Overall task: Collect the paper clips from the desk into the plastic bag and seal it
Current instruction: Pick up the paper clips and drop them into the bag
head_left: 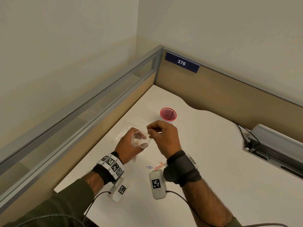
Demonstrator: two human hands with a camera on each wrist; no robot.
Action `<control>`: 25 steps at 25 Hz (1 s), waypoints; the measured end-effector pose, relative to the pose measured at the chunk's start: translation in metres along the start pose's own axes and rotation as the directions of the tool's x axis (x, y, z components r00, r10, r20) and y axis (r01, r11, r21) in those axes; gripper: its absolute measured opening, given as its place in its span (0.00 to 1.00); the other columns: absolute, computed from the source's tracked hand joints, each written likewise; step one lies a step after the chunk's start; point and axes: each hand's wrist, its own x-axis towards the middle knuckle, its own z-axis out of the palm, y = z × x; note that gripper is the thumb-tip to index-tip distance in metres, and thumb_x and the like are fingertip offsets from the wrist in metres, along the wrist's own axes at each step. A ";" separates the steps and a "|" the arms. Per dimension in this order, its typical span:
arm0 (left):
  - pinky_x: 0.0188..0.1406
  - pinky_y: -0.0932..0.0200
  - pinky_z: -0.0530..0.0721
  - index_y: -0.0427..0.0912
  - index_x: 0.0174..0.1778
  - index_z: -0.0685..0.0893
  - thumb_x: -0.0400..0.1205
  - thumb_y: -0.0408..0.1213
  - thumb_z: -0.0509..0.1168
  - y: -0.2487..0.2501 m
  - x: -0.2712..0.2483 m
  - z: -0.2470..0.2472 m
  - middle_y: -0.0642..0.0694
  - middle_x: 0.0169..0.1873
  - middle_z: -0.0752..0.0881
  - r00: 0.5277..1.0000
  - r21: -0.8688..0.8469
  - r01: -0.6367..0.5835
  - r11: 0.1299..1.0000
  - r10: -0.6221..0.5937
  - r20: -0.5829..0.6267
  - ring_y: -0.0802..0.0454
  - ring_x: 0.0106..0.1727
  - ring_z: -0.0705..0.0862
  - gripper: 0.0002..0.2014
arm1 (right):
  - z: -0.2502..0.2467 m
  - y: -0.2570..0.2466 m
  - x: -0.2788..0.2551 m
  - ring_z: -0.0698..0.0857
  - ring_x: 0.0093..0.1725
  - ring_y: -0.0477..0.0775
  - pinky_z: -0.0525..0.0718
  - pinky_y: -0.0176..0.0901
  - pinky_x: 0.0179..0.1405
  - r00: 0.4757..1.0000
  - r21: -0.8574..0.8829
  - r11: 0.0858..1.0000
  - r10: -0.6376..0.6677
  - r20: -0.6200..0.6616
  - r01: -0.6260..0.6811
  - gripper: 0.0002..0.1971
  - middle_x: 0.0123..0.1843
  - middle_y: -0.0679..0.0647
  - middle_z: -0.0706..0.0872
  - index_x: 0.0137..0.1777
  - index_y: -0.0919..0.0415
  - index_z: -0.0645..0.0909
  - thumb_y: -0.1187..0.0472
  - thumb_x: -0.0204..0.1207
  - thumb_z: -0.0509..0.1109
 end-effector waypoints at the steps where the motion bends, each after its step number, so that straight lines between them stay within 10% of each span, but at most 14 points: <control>1: 0.63 0.53 0.84 0.49 0.55 0.81 0.74 0.37 0.79 -0.002 0.000 -0.002 0.54 0.53 0.88 1.000 -0.015 0.008 1.000 -0.008 -0.002 0.54 0.61 0.86 0.17 | -0.004 0.011 0.001 0.89 0.39 0.50 0.90 0.38 0.45 0.998 0.055 0.997 0.048 -0.036 -0.046 0.06 0.42 0.52 0.90 0.46 0.59 0.88 0.69 0.75 0.70; 9: 0.62 0.59 0.82 0.45 0.55 0.82 0.74 0.35 0.79 -0.013 -0.007 -0.012 0.52 0.54 0.89 0.999 -0.051 0.048 0.998 -0.049 -0.017 0.57 0.62 0.86 0.18 | -0.001 0.156 -0.046 0.76 0.67 0.60 0.76 0.47 0.69 0.870 -0.652 0.693 0.483 0.100 -0.309 0.17 0.67 0.59 0.78 0.66 0.60 0.79 0.67 0.79 0.61; 14: 0.61 0.63 0.81 0.44 0.56 0.82 0.74 0.32 0.80 -0.014 -0.007 -0.006 0.50 0.54 0.89 0.999 -0.056 0.041 0.998 -0.043 -0.027 0.55 0.61 0.87 0.18 | 0.025 0.154 -0.065 0.77 0.64 0.61 0.80 0.49 0.63 0.895 -0.635 0.739 0.414 0.164 -0.225 0.16 0.62 0.59 0.78 0.63 0.62 0.81 0.67 0.80 0.58; 20: 0.65 0.59 0.82 0.43 0.56 0.81 0.74 0.33 0.80 -0.011 -0.005 -0.005 0.50 0.54 0.90 0.999 -0.072 0.024 0.997 -0.026 -0.026 0.55 0.61 0.87 0.18 | 0.024 0.151 -0.080 0.81 0.57 0.58 0.80 0.45 0.53 0.832 -0.615 0.680 0.550 0.068 -0.399 0.30 0.56 0.56 0.77 0.57 0.61 0.80 0.37 0.65 0.76; 25: 0.64 0.58 0.82 0.44 0.56 0.82 0.74 0.34 0.80 -0.010 -0.005 -0.004 0.50 0.55 0.89 1.000 -0.072 0.021 0.997 -0.022 -0.013 0.54 0.62 0.87 0.18 | 0.054 0.143 -0.065 0.82 0.58 0.61 0.81 0.47 0.59 0.874 -0.601 0.726 0.477 0.092 -0.333 0.17 0.62 0.60 0.79 0.60 0.63 0.80 0.53 0.77 0.70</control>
